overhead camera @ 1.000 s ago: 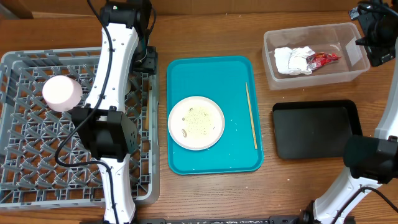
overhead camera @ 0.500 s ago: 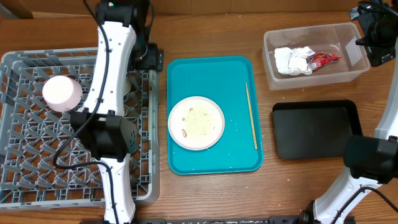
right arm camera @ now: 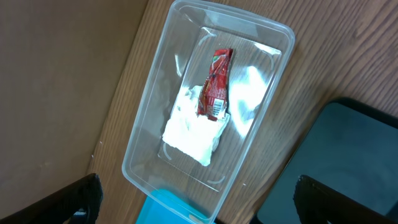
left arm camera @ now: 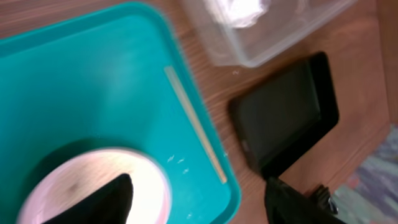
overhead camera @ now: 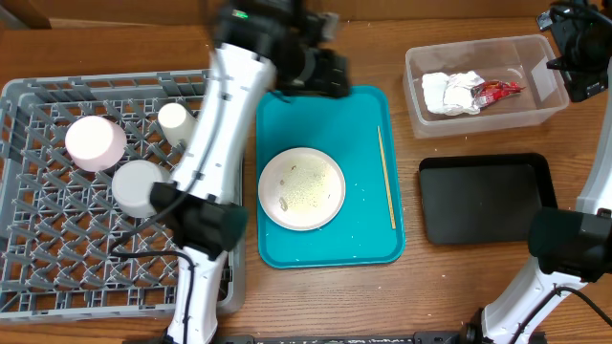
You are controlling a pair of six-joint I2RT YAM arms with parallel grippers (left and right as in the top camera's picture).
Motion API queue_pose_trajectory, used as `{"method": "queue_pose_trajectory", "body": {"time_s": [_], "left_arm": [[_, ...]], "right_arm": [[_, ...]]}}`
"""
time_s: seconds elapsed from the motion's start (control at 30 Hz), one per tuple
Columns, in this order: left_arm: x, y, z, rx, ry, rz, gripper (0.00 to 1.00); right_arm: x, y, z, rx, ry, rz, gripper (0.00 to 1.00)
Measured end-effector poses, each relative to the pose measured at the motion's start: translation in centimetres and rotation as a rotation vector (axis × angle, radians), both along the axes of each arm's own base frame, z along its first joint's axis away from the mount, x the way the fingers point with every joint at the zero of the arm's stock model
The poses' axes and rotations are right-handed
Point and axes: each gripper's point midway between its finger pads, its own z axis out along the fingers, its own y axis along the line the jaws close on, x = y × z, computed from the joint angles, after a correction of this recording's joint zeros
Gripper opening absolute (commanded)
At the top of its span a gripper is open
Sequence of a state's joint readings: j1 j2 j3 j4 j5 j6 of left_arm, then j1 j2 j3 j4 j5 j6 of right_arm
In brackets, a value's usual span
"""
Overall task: Sort waste into correct bins and load items into the dishwasher
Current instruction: 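Carry the chopstick to the rack and drop it in, then return the left gripper to the tray and grasp the second chopstick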
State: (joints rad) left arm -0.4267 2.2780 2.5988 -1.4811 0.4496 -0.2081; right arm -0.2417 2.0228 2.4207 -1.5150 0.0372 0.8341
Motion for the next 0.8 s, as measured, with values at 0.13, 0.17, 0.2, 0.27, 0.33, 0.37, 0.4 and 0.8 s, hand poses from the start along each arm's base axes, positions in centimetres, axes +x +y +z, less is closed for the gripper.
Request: {"method": "queue_pose_trajectory", "body": {"time_s": [0.13, 0.17, 0.2, 0.27, 0.33, 0.37, 0.4, 0.8], "left_arm": [[-1.7, -4.9, -1.3, 0.034, 0.002, 0.027, 0.63], [-2.2, -5.7, -1.9, 0.061, 0.007, 0.050, 0.63], [-2.7, -6.3, -2.6, 0.097, 0.009, 0.080, 0.63], [-3.4, -7.3, -4.0, 0.155, 0.008, 0.127, 0.62], [-3.8, -8.0, -5.2, 0.208, -0.008, 0.178, 0.61], [-4.0, -8.3, -5.7, 0.226, -0.019, 0.199, 0.61], [-4.2, -8.7, -6.2, 0.244, -0.029, 0.218, 0.61], [-3.8, -9.2, -14.2, 0.448, -0.043, 0.383, 0.45]], "right_arm": [[0.0, 0.0, 0.0, 0.000, -0.001, 0.000, 1.00], [0.0, 0.0, 0.0, 0.000, 0.000, 0.000, 1.00], [0.0, 0.0, 0.0, 0.000, 0.000, 0.000, 1.00], [0.0, 0.0, 0.0, 0.000, 0.000, 0.000, 1.00], [0.0, 0.0, 0.0, 0.000, 0.000, 0.000, 1.00], [0.0, 0.0, 0.0, -0.001, -0.001, 0.000, 1.00], [0.0, 0.0, 0.0, 0.000, 0.000, 0.000, 1.00], [0.0, 0.0, 0.0, 0.000, 0.000, 0.000, 1.00]]}}
